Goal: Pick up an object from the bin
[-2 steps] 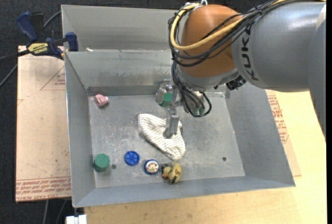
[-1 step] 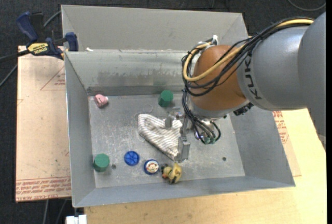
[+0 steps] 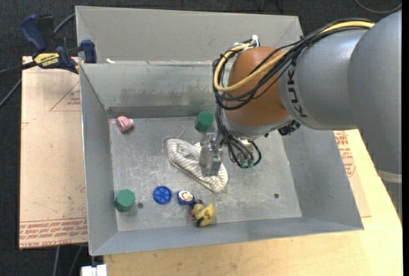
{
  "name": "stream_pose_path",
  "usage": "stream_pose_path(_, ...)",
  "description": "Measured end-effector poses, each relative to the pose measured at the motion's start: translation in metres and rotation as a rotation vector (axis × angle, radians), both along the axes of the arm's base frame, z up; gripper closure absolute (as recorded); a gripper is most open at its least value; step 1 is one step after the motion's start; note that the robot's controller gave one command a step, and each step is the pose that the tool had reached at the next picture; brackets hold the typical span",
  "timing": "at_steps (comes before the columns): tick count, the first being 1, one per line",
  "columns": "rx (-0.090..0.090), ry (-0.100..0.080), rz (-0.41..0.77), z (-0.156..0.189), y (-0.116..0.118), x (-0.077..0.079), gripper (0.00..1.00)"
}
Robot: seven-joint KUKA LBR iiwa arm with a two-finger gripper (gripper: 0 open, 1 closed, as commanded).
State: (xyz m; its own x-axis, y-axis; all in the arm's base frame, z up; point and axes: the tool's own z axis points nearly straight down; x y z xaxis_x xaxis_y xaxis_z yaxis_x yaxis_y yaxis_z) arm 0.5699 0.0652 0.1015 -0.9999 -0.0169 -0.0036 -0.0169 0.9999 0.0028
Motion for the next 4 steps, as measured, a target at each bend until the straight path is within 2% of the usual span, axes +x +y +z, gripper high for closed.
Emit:
stream_pose_path(1, 0.0, 0.0, -0.001, 0.0, -0.0004, 0.0, 0.0)
stream_pose_path(2, 0.0, 0.0, -0.002, 0.0, -0.0006, 0.0001, 1.0)
stream_pose_path(3, 0.0, 0.0, -0.002, 0.0, -0.0007, 0.0001, 0.0)
stream_pose_path(4, 0.0, 0.0, -0.002, 0.0, -0.0008, 0.0001, 1.0)
